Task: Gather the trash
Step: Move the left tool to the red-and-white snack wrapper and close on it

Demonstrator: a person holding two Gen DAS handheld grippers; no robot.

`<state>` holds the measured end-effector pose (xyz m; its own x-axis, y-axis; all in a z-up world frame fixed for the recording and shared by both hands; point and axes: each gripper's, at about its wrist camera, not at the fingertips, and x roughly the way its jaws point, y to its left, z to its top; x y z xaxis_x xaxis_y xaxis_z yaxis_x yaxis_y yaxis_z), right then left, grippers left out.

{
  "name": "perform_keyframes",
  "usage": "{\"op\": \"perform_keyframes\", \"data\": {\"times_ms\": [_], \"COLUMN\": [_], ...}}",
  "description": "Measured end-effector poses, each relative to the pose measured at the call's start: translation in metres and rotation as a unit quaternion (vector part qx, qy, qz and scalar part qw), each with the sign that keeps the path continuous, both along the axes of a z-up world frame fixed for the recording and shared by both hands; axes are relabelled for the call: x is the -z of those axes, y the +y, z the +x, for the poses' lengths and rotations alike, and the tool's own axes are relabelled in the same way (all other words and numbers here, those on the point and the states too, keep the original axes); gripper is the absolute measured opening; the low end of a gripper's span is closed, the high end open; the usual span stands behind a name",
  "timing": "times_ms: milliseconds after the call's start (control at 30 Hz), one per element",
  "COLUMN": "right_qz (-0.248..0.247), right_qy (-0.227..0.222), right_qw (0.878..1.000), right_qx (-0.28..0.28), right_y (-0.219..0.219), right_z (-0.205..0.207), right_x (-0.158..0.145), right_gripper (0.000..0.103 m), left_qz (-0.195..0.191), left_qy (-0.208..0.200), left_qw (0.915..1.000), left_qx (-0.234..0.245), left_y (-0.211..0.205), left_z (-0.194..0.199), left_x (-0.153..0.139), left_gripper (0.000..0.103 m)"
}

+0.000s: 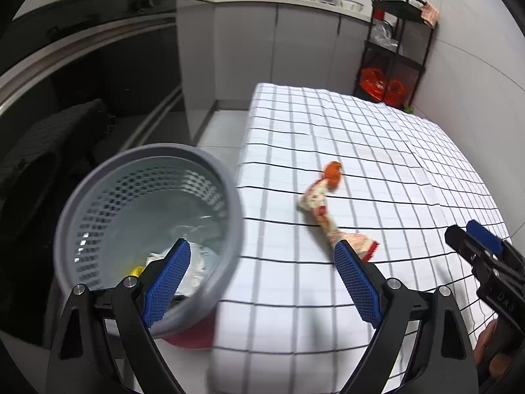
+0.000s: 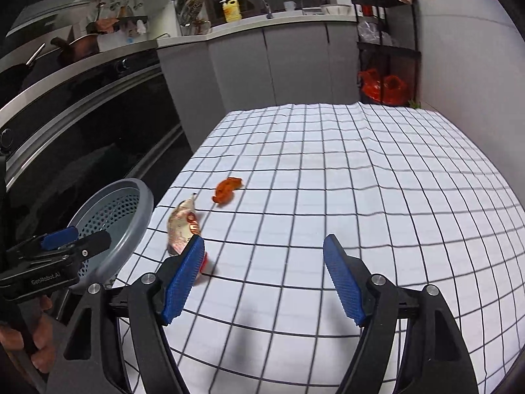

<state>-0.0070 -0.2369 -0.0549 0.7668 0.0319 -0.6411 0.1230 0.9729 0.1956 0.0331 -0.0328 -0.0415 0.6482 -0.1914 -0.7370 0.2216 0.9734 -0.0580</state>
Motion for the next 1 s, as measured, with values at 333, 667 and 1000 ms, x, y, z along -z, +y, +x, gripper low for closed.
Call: {"op": "perform_keyframes", "data": {"times_ms": [333, 667, 1000], "right_qz": [0.018, 0.006, 0.014], "right_qy": [0.01, 0.007, 0.01], "right_qw": [0.999, 0.999, 0.999], "right_qx": [0.036, 0.041, 0.034], "right_y": [-0.025, -0.022, -0.022], "right_z": [-0.016, -0.02, -0.018], "right_x": [0.011, 0.008, 0.01], "right_gripper": [0.072, 0.072, 0.072], "left_qz": [-0.004, 0.005, 0.003], "left_qy": [0.035, 0.039, 0.057], "left_qw": [0.9993, 0.9992, 0.9982], "left_qx": [0.011, 0.012, 0.018], "left_y": [-0.047, -0.07, -0.078], "left_z": [0.028, 0.041, 0.046], "left_x": [0.033, 0.047, 0.061], "left_gripper": [0.088, 0.088, 0.057]}}
